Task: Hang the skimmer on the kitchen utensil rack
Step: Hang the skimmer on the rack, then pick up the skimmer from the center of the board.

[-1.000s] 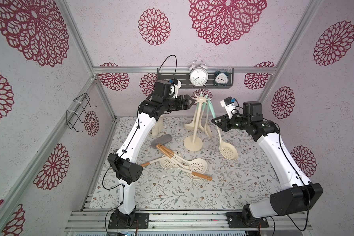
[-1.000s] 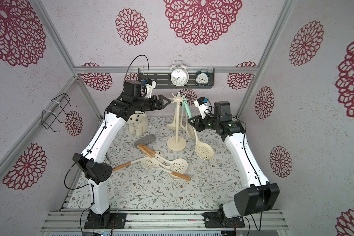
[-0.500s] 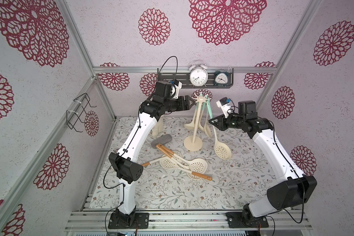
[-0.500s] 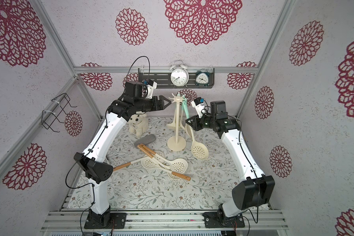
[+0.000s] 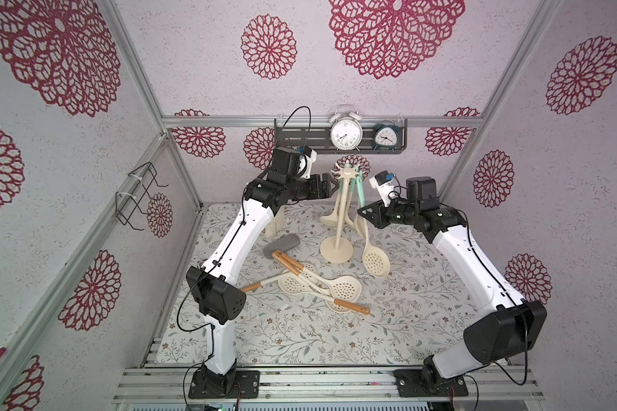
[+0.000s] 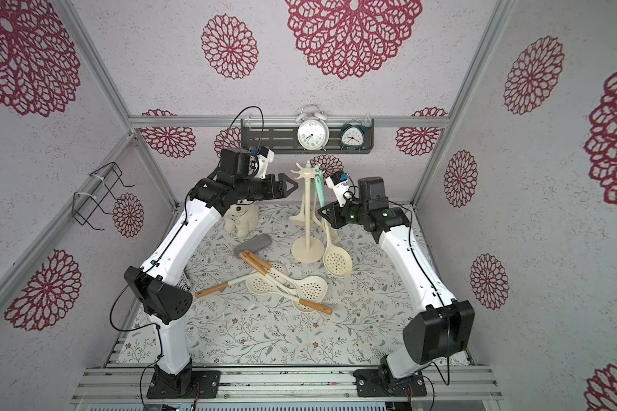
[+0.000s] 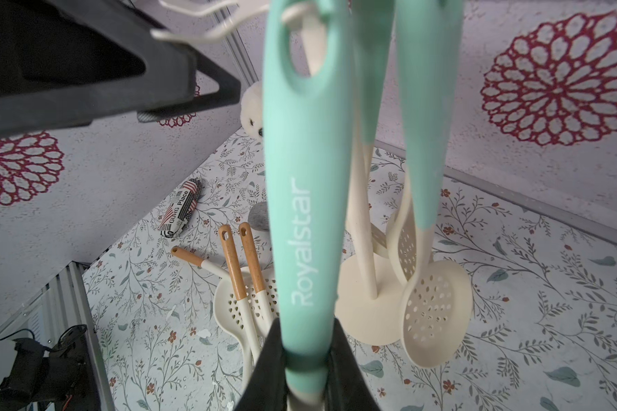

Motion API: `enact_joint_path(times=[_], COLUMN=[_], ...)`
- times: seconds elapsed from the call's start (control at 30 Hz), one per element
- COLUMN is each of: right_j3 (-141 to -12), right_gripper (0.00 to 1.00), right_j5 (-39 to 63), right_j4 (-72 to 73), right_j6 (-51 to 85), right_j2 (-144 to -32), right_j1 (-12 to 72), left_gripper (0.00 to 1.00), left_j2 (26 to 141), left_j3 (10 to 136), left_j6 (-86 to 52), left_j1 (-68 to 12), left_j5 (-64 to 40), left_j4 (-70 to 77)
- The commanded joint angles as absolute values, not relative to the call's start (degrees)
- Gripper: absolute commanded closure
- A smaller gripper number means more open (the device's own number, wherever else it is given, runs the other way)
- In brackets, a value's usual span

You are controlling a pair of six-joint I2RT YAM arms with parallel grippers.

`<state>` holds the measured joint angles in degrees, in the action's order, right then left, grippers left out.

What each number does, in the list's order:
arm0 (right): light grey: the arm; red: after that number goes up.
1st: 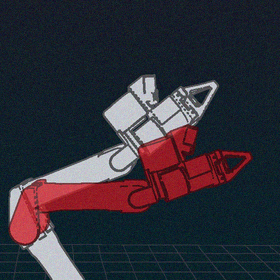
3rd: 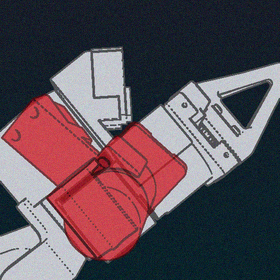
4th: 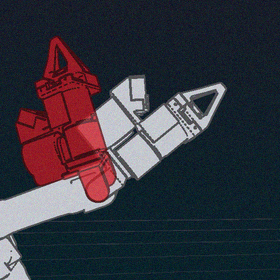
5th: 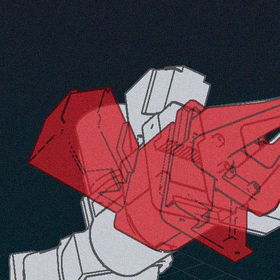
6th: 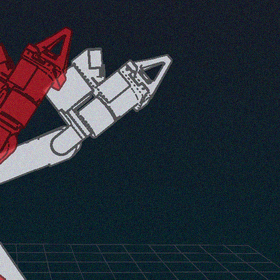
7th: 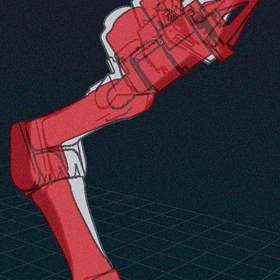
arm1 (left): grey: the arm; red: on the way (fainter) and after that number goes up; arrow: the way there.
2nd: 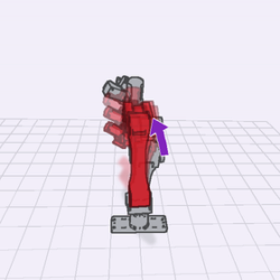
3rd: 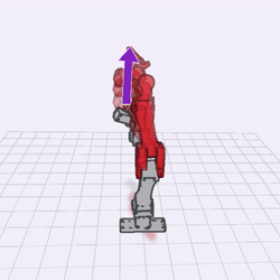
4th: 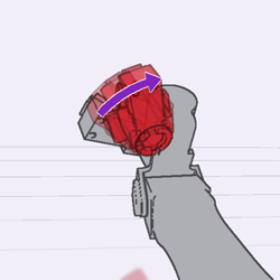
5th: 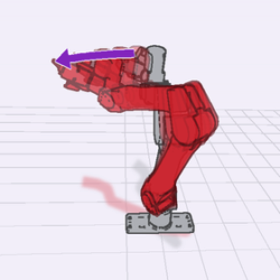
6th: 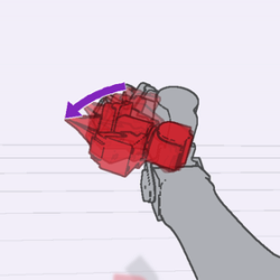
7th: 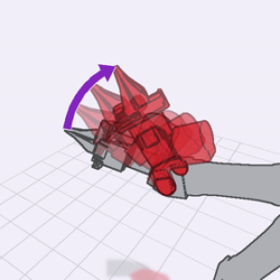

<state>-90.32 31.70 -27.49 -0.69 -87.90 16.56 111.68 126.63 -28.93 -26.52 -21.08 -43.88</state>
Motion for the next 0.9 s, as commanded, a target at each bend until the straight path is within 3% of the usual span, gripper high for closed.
enact_joint_path(times=[0.0,0.23,0.4,0.5,0.73,0.87], right_j3=[-87.98,-83.04,-74.83,-65.85,-45.88,-35.71], right_gripper=[0.92,0.42,0.18,0.13,0.12,0.12], right_j5=[30.26,28.31,24.27,19.82,6.17,1.94], right_j4=[-23.34,-15.96,-10.04,-7.23,-8.41,-9.44], right_j6=[1.72,4.39,7.87,12.62,22.33,34.37], right_j2=[-85.26,-79.02,-71.42,-65.45,-53.63,-49.46], right_j1=[16.74,16.65,16.67,17.62,26.62,30.55], left_gripper=[0.12,0.09,0.12,0.14,0.19,0.2], left_j2=[104.0,94.54,86.59,80.67,68.48,64.78], left_j3=[122.27,110.47,98.48,88.47,64.24,56.18], left_j6=[-27.43,-26.38,-26.68,-28.48,-34.66,-36.72], left_j1=[-26.45,-26.31,-26.42,-26.61,-26.91,-26.84], left_j5=[-17.42,-12.41,-8.46,-5.94,-3.05,-0.49], left_j4=[-39.47,-38.51,-38.57,-37.77,-34.4,-33.54])
